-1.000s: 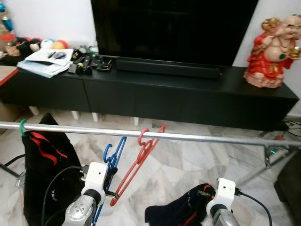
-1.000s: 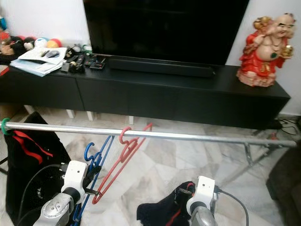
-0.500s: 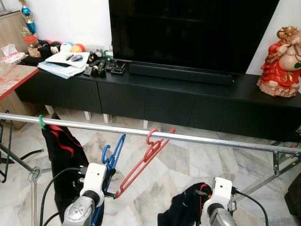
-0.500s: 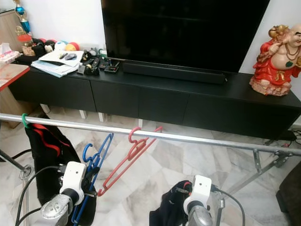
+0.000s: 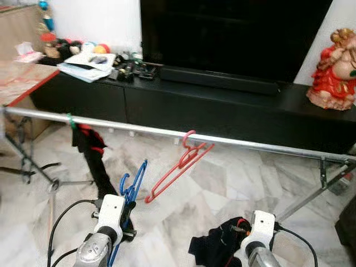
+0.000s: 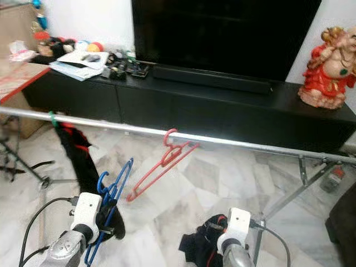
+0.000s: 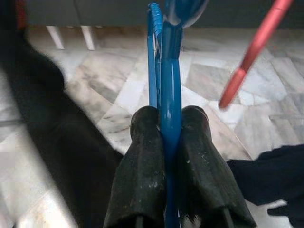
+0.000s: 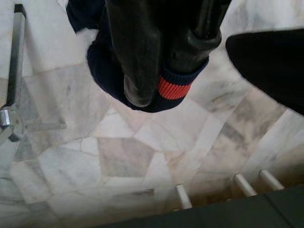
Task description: Hang hanger
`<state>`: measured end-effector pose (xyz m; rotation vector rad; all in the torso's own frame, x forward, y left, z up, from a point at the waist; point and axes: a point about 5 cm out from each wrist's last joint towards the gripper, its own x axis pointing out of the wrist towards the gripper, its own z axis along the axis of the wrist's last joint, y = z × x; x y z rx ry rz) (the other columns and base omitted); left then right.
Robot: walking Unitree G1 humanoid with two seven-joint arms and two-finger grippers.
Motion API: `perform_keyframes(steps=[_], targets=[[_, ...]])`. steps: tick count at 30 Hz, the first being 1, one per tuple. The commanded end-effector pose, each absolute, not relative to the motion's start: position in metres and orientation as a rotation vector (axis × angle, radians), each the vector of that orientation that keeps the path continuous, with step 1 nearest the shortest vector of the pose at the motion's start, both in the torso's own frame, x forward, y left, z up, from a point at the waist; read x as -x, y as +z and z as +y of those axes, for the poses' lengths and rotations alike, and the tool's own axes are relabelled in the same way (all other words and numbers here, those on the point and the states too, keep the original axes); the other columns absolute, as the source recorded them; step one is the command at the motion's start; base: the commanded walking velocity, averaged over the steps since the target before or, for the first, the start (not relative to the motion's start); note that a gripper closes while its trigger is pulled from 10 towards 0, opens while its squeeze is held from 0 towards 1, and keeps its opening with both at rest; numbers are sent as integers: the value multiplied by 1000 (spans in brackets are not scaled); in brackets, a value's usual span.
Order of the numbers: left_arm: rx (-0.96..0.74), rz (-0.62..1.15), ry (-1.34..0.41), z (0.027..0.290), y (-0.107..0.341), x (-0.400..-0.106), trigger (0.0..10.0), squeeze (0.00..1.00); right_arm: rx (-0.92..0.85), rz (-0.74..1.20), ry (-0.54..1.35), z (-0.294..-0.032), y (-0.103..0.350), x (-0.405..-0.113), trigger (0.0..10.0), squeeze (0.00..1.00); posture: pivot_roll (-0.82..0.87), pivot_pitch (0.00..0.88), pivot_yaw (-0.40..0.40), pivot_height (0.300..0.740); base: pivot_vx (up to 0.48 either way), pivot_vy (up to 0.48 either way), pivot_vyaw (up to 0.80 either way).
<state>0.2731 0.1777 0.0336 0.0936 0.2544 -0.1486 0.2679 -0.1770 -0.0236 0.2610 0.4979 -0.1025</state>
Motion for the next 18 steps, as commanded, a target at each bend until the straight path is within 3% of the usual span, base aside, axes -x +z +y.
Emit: perform_keyframes(steps=[1, 18], targets=[[-90, 272, -142, 179, 28, -271, 10000, 0, -267, 477, -101, -178, -20, -272, 10000, 0, 121, 0, -31, 740, -307, 0, 0], [-91, 244, -124, 179, 34, -269, 10000, 0, -264, 478, -92, -177, -18, -274, 10000, 0, 125, 0, -39, 740, -303, 0, 0]])
